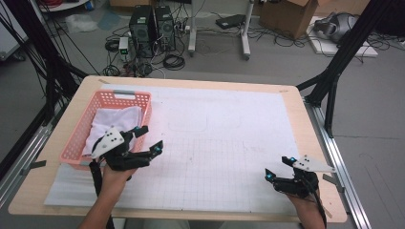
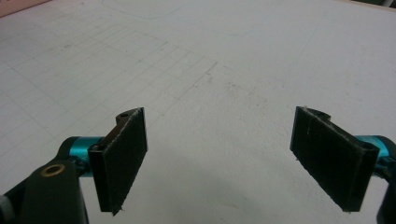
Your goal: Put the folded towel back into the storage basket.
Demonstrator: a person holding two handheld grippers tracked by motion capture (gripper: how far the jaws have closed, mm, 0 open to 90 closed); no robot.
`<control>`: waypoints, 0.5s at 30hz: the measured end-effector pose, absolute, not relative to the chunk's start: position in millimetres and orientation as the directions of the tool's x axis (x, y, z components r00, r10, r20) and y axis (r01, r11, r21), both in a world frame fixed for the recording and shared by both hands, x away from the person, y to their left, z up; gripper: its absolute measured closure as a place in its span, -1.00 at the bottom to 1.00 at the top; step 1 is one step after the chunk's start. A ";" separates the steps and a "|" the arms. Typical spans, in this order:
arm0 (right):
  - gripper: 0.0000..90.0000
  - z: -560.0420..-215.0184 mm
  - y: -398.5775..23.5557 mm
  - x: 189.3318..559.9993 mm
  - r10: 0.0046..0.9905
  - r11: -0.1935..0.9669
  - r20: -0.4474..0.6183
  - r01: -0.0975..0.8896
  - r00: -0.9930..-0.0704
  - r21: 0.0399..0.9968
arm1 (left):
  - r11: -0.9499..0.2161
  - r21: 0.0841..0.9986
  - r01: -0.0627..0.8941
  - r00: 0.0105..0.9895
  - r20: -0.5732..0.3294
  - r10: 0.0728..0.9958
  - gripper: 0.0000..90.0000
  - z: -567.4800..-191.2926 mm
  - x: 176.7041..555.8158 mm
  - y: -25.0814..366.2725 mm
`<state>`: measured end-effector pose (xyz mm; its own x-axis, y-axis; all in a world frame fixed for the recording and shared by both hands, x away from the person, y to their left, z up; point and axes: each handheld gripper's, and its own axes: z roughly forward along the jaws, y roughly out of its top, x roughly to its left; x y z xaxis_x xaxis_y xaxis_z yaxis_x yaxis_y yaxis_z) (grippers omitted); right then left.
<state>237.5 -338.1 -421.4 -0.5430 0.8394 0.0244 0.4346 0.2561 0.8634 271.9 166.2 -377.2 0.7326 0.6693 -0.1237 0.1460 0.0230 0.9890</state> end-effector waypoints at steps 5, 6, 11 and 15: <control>-0.60 -419.5 -340.9 234.2 0.846 0.244 0.025 0.429 -0.532 0.870 | 0.008 0.989 0.146 0.767 -0.118 0.631 -0.52 -384.1 268.3 147.7; -0.60 -419.3 -341.0 233.8 0.848 0.242 0.027 0.431 -0.530 0.869 | -0.005 0.990 0.143 0.768 -0.108 0.632 -0.52 -384.6 267.8 143.9; -0.60 -420.0 -341.0 233.9 0.849 0.242 0.026 0.433 -0.528 0.868 | -0.067 0.986 0.154 0.767 -0.076 0.637 -0.52 -389.8 266.7 130.3; -0.60 -420.1 -340.6 233.5 0.849 0.244 0.024 0.433 -0.528 0.868 | -0.093 0.983 0.156 0.765 -0.061 0.641 -0.51 -396.1 263.5 124.3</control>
